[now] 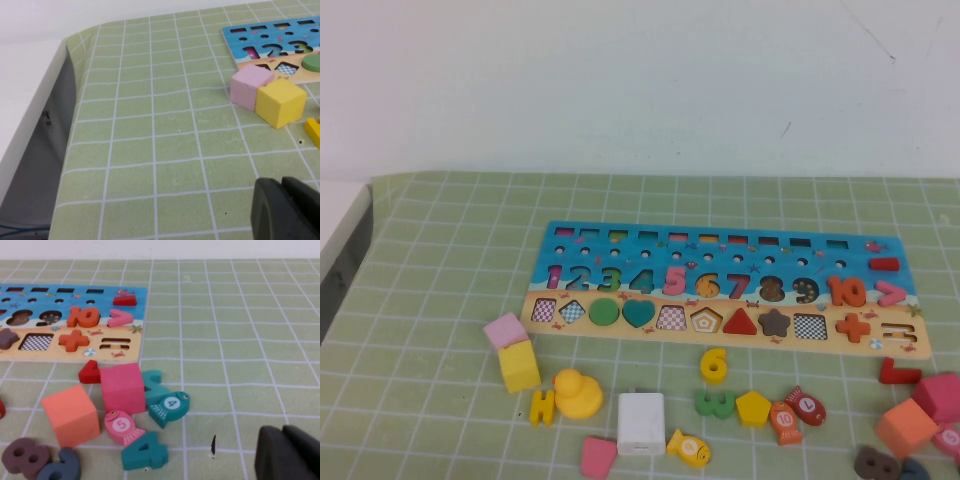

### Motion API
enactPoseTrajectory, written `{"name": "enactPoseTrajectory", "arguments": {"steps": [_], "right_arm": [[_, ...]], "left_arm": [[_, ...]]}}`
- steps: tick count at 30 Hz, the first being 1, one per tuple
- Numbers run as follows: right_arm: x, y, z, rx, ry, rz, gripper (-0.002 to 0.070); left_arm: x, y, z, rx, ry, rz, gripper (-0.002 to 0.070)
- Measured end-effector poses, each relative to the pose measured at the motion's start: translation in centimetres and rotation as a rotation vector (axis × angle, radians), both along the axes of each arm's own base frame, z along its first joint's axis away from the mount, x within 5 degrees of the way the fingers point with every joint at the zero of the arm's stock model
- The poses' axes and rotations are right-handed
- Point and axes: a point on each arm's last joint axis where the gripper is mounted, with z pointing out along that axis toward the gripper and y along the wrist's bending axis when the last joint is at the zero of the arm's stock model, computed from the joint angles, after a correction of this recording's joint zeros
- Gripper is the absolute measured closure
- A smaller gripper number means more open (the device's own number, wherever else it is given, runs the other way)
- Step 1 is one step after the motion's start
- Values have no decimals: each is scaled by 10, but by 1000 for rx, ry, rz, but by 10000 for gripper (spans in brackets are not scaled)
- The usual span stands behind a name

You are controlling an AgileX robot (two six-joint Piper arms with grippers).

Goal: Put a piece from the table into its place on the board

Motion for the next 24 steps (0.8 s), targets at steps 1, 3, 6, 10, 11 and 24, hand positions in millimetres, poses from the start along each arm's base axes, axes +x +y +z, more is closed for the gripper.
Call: {"name": "enactPoseTrajectory", "arguments": {"steps": [1, 3, 6, 10, 11, 24], "right_arm": [[0, 0, 0, 0, 0, 0, 679], [0, 0, 0, 0, 0, 0, 679], [0, 0, 0, 0, 0, 0, 679], [0, 0, 0, 0, 0, 0, 679], [0, 0, 0, 0, 0, 0, 679], [2, 0, 2, -2, -45, 2, 679]], "left_arm": [[0, 0, 0, 0, 0, 0, 677], [0, 0, 0, 0, 0, 0, 677], [0, 0, 0, 0, 0, 0, 677], [0, 0, 0, 0, 0, 0, 677], [0, 0, 0, 0, 0, 0, 677], [0, 0, 0, 0, 0, 0, 677]]}}
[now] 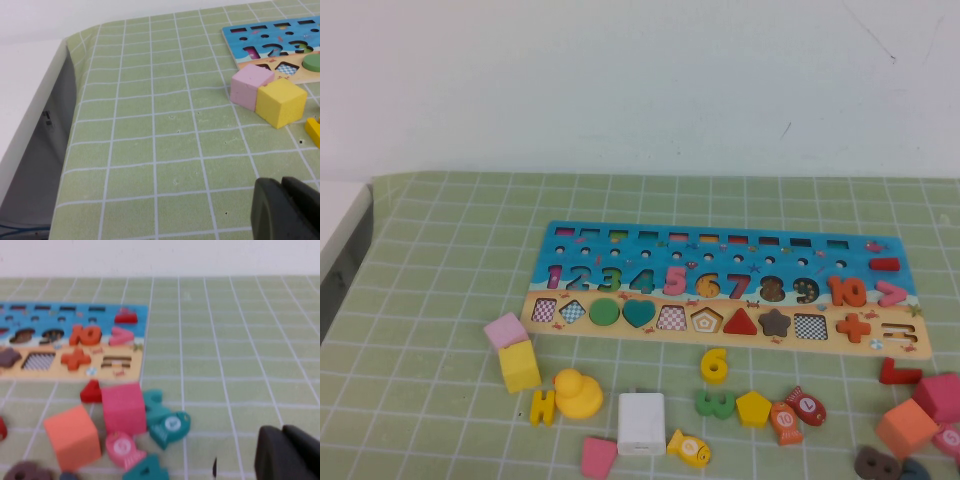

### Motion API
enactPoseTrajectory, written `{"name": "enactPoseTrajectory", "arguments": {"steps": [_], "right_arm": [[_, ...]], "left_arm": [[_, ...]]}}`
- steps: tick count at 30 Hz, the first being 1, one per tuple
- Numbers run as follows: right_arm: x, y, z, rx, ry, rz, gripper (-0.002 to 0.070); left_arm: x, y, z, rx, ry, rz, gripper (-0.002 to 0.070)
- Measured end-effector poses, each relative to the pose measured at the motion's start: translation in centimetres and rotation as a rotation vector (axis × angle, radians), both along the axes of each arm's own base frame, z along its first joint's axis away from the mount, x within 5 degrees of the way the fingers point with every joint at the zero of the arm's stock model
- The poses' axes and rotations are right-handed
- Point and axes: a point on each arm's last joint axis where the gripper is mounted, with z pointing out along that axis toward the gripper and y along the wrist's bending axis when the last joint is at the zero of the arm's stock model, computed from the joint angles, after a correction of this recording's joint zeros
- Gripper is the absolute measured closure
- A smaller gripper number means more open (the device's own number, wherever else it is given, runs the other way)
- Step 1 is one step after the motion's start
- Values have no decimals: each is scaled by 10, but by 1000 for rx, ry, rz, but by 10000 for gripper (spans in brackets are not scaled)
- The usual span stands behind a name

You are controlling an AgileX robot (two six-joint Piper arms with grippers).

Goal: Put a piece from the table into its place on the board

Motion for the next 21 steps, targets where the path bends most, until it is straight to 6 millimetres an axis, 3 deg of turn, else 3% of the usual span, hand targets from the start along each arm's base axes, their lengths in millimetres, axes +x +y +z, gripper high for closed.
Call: {"name": "enactPoseTrajectory", "arguments": {"steps": [12, 21], "right_arm": [[4, 1, 34, -18, -386, 13, 679], [-5, 1, 65, 94, -749, 13, 679]], "left_arm": [[0, 0, 0, 0, 0, 0, 677], [0, 0, 0, 0, 0, 0, 677]]}}
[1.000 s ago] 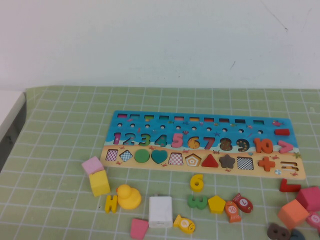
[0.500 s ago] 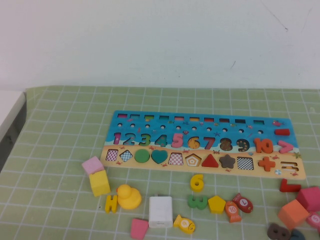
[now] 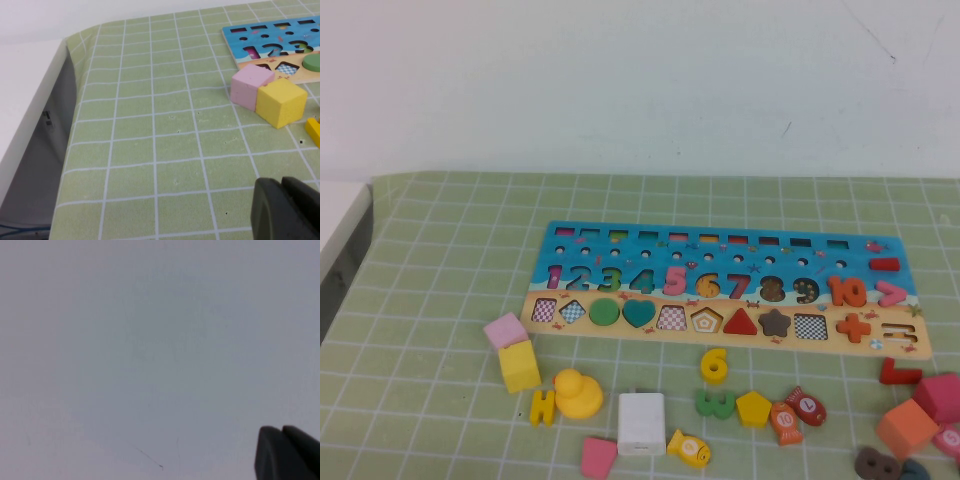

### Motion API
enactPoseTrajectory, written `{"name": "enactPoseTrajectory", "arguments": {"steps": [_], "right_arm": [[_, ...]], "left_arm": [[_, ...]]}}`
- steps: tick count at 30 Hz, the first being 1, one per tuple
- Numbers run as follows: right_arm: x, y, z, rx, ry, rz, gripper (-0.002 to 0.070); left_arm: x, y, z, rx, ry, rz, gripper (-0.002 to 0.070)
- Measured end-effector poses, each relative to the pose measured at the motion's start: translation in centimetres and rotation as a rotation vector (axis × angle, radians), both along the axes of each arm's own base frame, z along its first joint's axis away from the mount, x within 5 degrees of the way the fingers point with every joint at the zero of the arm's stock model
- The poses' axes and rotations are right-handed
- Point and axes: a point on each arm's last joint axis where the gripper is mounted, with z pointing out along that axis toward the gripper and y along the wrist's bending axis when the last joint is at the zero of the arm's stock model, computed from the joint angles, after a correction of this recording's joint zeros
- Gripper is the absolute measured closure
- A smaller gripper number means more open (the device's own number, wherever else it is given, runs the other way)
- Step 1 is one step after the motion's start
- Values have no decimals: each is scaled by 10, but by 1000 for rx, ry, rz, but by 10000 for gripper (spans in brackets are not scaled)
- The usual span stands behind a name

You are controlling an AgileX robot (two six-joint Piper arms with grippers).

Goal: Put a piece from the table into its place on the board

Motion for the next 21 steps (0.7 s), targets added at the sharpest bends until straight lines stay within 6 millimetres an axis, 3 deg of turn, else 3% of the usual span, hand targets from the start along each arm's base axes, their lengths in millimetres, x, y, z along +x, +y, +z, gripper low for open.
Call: {"name": "enactPoseTrajectory", "arguments": {"steps": [8, 12, 16, 21], "right_arm": [[-2, -1, 8, 8, -6, -3, 679], [-10, 1, 42, -58, 33, -26, 679], [-17, 2, 84, -78, 178, -17, 679], [-2, 3, 120, -82, 400, 1, 679]], "left_arm": [[0, 0, 0, 0, 0, 0, 677], [0, 0, 0, 0, 0, 0, 677], [0, 0, 0, 0, 0, 0, 677], [0, 0, 0, 0, 0, 0, 677]]}}
